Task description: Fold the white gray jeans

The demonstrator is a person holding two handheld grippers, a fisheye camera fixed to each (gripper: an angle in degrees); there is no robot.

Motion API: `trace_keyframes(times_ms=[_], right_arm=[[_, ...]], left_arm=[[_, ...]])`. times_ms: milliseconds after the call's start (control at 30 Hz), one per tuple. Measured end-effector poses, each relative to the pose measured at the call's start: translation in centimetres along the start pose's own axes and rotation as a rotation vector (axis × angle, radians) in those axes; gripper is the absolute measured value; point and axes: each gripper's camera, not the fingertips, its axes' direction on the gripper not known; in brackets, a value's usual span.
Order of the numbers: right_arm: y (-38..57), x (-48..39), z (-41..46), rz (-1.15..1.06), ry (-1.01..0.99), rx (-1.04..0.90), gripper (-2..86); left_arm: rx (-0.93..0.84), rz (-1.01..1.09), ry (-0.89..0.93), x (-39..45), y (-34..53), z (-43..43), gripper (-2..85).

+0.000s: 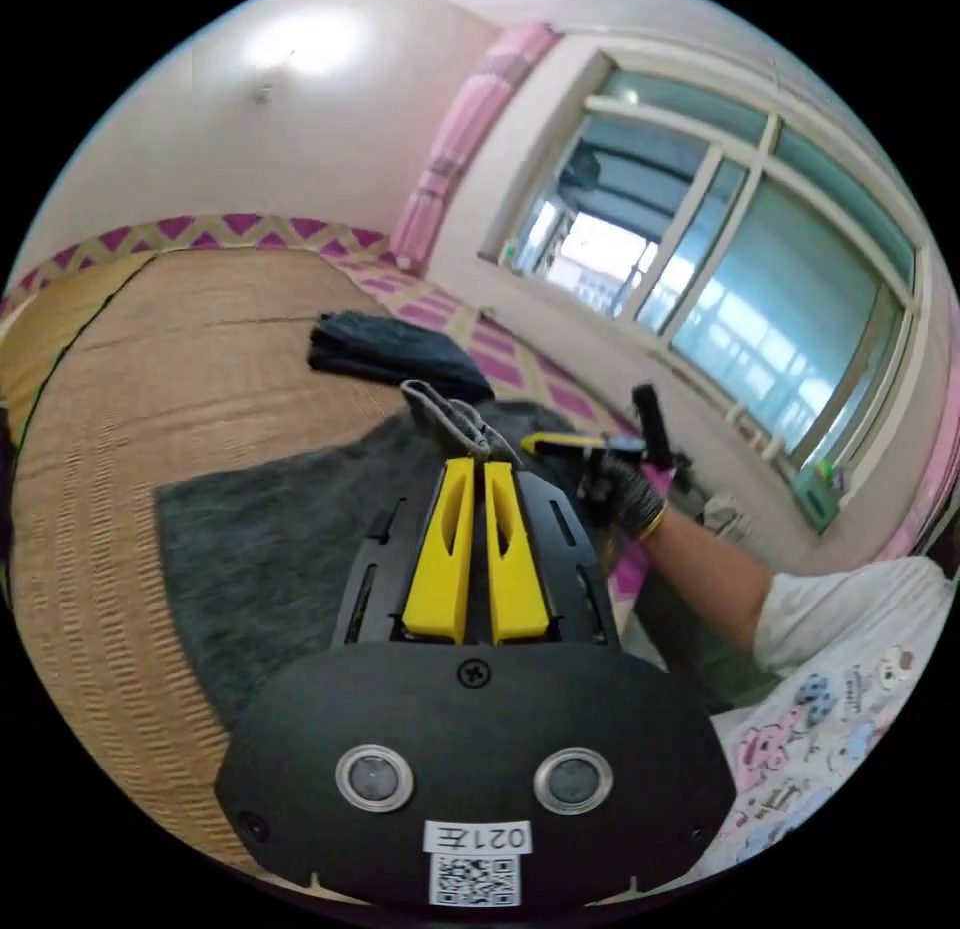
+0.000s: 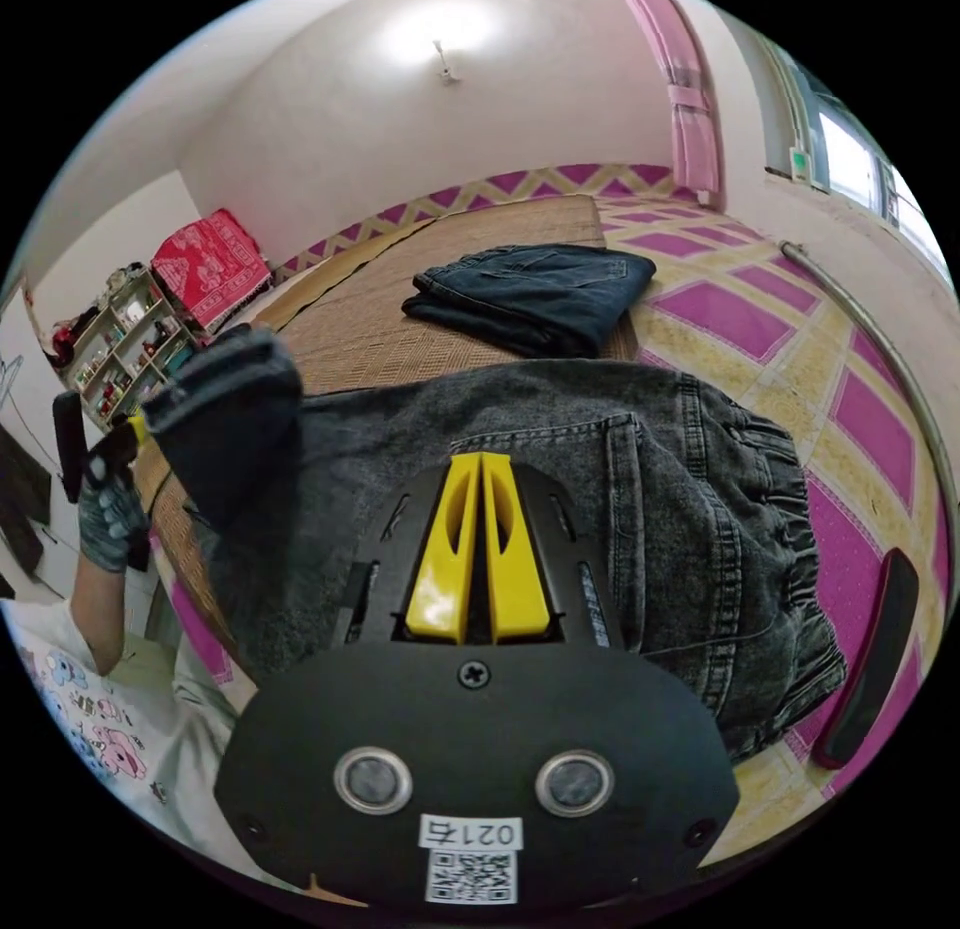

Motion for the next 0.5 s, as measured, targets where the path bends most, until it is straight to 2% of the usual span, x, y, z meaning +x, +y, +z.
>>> trace_keyframes(times_ms=[167, 300, 433, 500], right_arm=[[-0.3, 0.7, -0.3, 0.053, -0.046, 0.011, -0.6], [-0.7, 0.2, -0.2, 0.061, -0.037, 0.005, -0.5], [-1.5, -0.6, 0.2, 0.067, -0.011, -0.024, -0.5], [-1.8, -0.9, 0.3, 0.070, -0.006, -0.032, -0.5]], left_arm=[[0.209, -0.101, -0.206, -9.1, 0.8, -18.4, -1.0], [0.346, -0.350, -0.390, -18.5, 6.0, -30.4, -0.9], [0.208, -0.709, -0.281, -30.4, 13.5, -31.9, -0.4], [0.246, -0.774, -0.185, -32.9, 15.7, -32.1, -0.3]])
